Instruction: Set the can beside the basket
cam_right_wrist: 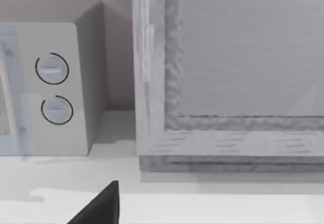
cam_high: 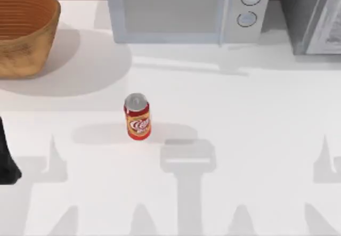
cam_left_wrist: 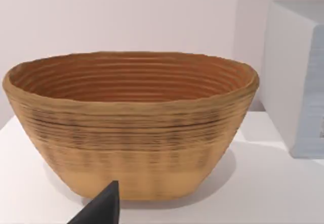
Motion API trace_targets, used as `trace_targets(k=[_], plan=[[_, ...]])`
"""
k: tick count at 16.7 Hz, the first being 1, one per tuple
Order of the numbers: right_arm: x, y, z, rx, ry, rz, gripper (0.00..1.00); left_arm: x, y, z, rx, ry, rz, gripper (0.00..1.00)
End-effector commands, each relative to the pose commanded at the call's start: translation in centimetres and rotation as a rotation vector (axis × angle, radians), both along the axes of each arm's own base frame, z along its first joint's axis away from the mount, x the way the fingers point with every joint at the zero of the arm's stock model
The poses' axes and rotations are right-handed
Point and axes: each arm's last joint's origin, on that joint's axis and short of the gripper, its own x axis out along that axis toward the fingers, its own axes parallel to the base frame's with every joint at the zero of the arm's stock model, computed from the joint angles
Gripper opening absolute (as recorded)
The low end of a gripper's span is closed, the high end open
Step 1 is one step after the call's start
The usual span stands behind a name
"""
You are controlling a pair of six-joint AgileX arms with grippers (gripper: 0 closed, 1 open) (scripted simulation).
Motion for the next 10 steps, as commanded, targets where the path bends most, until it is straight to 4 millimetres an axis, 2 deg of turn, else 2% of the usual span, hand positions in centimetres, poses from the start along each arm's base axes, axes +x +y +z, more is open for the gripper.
trace_targets(k=[5,10], plan=[[0.0,0.0,0.0,0.0,0.0,0.0,1.0,0.1,-0.2,0.7,0.001,0.038,-0.016,1.0],[0.0,0.0,0.0,0.0,0.0,0.0,1.0,1.1,-0.8,3.7,0.023,0.251,-0.08,1.0]])
